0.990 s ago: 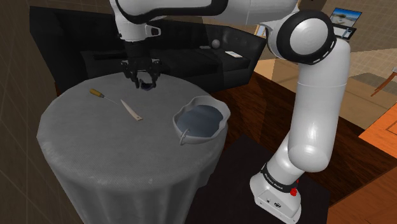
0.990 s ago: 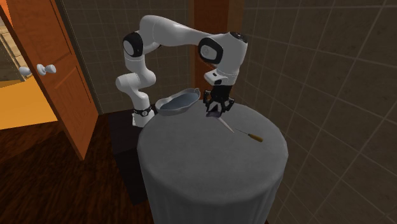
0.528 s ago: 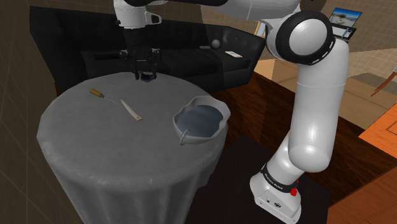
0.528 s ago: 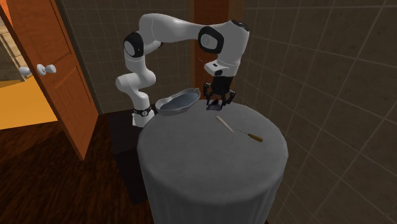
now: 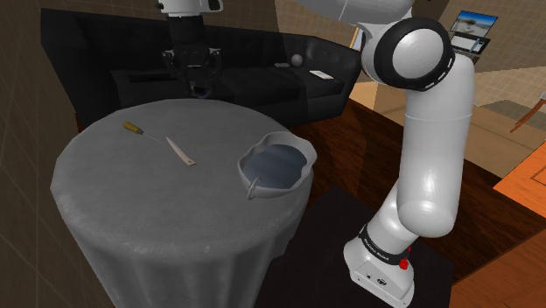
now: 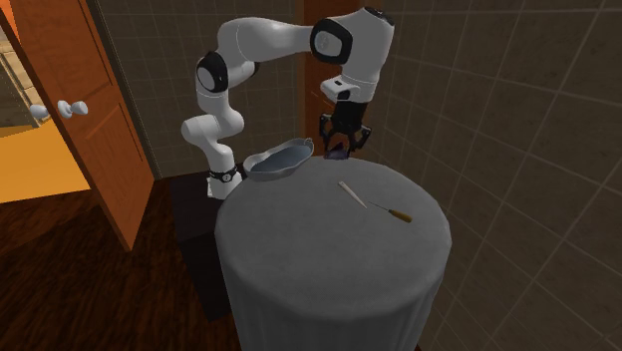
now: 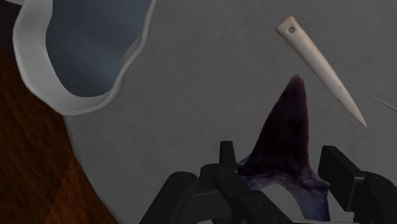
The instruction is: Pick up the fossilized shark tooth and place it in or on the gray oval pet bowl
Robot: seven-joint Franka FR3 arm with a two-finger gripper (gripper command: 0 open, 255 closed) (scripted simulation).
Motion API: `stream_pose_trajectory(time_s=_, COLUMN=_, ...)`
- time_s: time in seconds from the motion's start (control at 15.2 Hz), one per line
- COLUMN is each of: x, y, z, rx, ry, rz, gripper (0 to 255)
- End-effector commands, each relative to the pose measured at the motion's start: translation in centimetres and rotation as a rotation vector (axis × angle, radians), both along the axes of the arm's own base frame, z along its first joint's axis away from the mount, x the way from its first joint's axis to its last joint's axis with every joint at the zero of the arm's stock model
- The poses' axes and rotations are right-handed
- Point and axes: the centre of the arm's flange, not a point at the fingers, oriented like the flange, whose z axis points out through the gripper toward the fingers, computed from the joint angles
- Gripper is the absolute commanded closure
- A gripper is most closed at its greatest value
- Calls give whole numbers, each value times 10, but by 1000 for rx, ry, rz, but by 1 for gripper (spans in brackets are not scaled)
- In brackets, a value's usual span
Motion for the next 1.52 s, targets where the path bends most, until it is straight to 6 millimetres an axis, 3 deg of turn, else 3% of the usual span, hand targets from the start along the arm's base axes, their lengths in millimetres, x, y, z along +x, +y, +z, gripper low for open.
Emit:
stream_pose_trajectory(time_s=0.0, x=0, y=-1, z=10, rx=0, ry=0, rz=0, gripper=255)
stream_pose_trajectory(time_s=0.07, x=0, y=-1, z=13, rx=0, ry=0, rz=0, gripper=255)
stream_pose_trajectory(time_s=1.25, x=-226, y=-72, z=11, rx=0, ry=0, rz=0, gripper=255)
stream_pose_trajectory(time_s=1.32, x=-236, y=-75, z=11, rx=0, ry=0, rz=0, gripper=255)
stream_pose_trajectory(time_s=1.45, x=-236, y=-75, z=1, rx=0, ry=0, rz=0, gripper=255)
